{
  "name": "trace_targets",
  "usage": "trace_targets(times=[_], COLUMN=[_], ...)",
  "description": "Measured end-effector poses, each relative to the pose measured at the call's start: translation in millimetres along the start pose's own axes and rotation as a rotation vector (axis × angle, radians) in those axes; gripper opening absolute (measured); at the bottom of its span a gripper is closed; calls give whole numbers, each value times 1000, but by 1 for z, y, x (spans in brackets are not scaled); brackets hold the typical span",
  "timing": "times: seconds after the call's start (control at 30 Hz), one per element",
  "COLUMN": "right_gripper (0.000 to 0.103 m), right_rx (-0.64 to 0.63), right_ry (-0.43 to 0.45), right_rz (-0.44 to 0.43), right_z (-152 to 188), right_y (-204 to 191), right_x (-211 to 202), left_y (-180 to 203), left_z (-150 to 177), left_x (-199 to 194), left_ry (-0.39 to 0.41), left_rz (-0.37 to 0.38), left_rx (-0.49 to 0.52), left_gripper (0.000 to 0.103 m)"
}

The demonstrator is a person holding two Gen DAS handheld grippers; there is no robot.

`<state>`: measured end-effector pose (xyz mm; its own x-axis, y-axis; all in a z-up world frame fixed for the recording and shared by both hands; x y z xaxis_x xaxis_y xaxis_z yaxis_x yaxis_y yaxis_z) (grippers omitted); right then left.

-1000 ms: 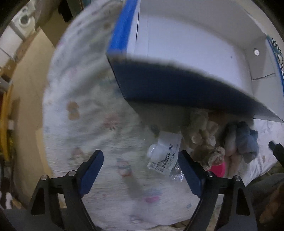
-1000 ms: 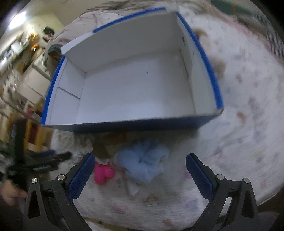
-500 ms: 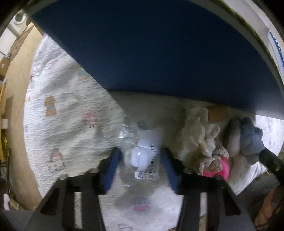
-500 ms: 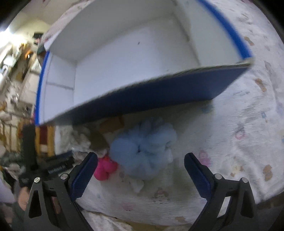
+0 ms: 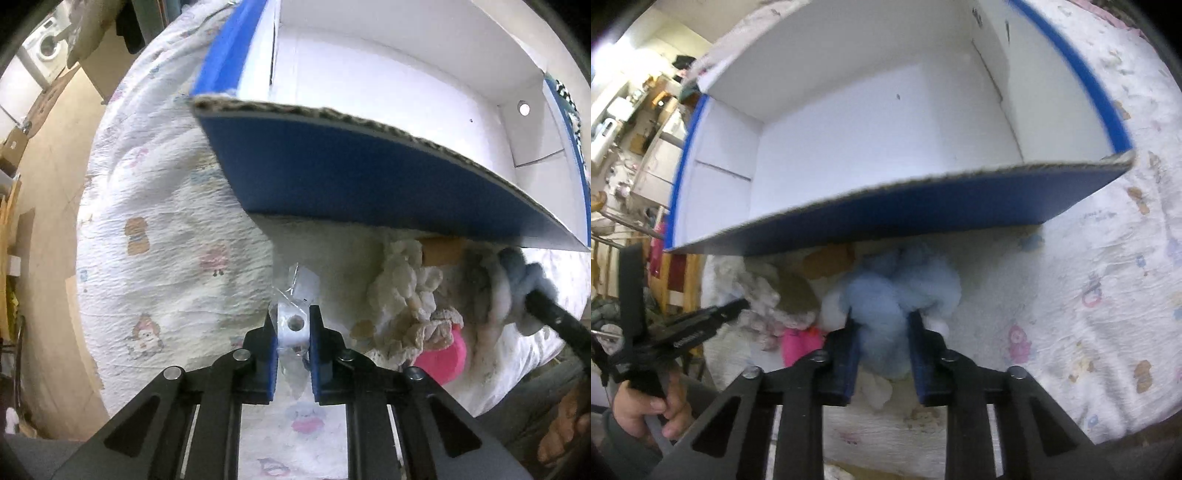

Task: Organize soft objects
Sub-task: 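Grasp the clear plastic bag with the left tool while the right tool grasps the light-blue plush, then carry the plastic bag and blue plush into the box and open both tools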

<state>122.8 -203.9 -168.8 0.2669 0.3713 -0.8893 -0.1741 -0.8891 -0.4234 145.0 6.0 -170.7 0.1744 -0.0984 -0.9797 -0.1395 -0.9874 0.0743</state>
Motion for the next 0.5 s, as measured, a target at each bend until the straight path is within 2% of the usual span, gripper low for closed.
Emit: trace_targets(times=[0.13, 0.2, 0.33, 0.5], right_gripper=[24, 23, 23, 23], right_rx=[2, -5, -45, -101], right_ry=[53, 89, 138, 185], right_rz=[-66, -107, -168, -263], right_z=[1, 2, 6, 14], right_y=[-2, -4, -12, -29], right_x=[-20, -34, -56, -82], left_y=[-9, -14, -10, -5], left_z=[8, 20, 28, 39], left_x=[-13, -35, -64, -80], left_ry=[45, 88, 159, 237], left_rz=[-21, -44, -79, -105], left_rx=[-13, -13, 2, 10], left_gripper=[12, 12, 12, 12])
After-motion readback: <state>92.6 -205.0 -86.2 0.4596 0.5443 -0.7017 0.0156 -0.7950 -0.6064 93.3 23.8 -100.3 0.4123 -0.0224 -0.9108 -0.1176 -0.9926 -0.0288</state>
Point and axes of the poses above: each gripper's, at about its wrist camera, not at the fingertips, and x roughly the way its jaws point, y to its right, z to its underside, the point moved 3 cm from there along x, roughly the way its jaws point, and after that the axes turned 9 degrees about x, right-handed, at the moved point
